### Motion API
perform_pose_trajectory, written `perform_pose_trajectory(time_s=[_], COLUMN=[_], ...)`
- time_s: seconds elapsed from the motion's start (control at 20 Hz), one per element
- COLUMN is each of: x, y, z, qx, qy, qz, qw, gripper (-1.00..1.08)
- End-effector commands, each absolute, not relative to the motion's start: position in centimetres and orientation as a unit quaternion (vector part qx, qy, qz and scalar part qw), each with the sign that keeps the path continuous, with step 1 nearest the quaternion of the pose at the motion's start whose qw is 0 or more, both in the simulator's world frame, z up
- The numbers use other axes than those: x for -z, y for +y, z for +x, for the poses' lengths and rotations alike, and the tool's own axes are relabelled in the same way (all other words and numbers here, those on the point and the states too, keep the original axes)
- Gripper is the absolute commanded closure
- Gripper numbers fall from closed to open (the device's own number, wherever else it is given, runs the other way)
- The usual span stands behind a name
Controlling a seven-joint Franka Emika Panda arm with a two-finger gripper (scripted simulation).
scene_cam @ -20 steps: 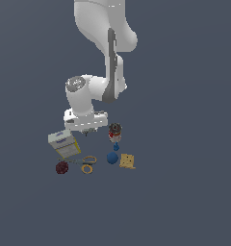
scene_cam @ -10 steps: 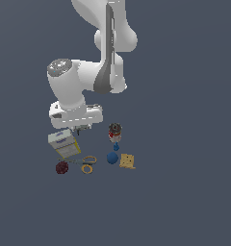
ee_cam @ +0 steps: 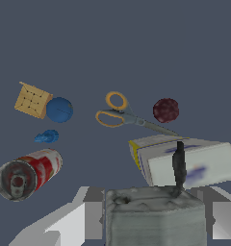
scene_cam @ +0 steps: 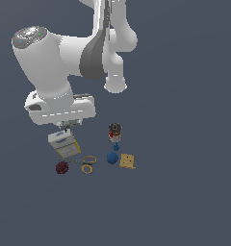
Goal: Pick up a designated object from a clutter of objects.
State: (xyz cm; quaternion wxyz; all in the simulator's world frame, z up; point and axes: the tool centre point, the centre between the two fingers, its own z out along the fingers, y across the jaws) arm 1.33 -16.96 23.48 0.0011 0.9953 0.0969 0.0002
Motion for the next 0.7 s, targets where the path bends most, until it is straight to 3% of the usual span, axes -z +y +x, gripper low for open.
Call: perform_pose_trajectory(time_s=[0.0,0.65], x=[-25.5,-33.8], y=[-17.3,-18.9], z=[2.4,7.2], qx=[0.000,0.000], qy=[0.097,0.098], qz=[0.995,0.995], qw=[0.001,0.001], gripper=[1.08,1.08])
